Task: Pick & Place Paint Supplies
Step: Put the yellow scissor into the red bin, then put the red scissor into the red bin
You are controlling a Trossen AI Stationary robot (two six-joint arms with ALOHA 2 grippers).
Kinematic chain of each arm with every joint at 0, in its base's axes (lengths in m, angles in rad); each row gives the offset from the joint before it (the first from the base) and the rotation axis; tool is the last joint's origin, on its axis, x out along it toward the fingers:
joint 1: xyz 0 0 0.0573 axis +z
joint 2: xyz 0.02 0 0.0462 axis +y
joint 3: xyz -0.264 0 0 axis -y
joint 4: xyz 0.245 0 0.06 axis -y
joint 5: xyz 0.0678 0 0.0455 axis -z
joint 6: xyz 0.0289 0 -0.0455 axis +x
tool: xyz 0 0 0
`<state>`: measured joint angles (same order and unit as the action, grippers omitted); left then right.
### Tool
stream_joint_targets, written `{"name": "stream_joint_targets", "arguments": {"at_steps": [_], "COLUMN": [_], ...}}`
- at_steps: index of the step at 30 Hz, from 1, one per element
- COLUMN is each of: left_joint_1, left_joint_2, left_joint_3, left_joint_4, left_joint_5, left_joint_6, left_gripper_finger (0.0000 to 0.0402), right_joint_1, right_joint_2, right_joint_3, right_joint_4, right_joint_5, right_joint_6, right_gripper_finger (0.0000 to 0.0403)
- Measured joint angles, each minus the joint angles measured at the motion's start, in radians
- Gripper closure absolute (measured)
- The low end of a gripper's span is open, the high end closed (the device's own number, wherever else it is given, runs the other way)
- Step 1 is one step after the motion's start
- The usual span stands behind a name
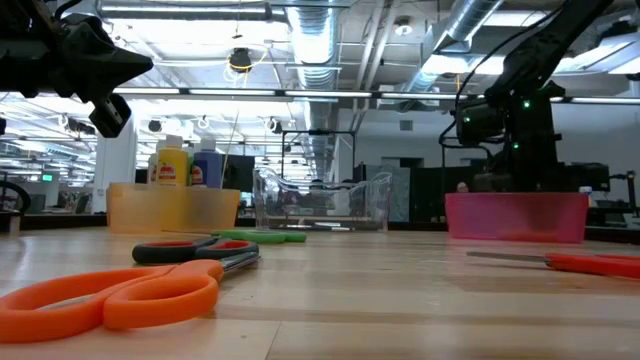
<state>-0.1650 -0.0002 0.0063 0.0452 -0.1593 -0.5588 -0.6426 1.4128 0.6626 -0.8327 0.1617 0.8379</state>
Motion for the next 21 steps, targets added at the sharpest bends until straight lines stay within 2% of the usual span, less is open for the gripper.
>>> {"name": "stream_joint_targets", "arguments": {"at_steps": [6, 12, 16, 21], "left_joint_1": [0.0, 0.0, 0.0, 0.0], "left_joint_2": [0.0, 0.0, 0.0, 0.0], "left_joint_3": [0.0, 0.0, 0.0, 0.0], "left_joint_4": [0.0, 0.0, 0.0, -0.004], "left_joint_5": [0.0, 0.0, 0.0, 0.0], "left_joint_6": [0.0, 0.0, 0.0, 0.0], "left_gripper_finger": [0.0396, 0.0396, 0.0396, 0.0396], "right_joint_1": [0.0, 0.0, 0.001, 0.024], "right_joint_2": [0.0, -0.008, -0.043, -0.124], "right_joint_3": [0.062, 0.201, 0.315, 0.446], "right_joint_4": [-0.049, -0.159, -0.217, -0.237], "right_joint_5": [-0.001, -0.001, 0.003, -0.001], "right_joint_6": [-0.038, -0.115, -0.141, -0.141], "right_gripper_finger": [0.0254, 0.0202, 0.0186, 0.0185]}}
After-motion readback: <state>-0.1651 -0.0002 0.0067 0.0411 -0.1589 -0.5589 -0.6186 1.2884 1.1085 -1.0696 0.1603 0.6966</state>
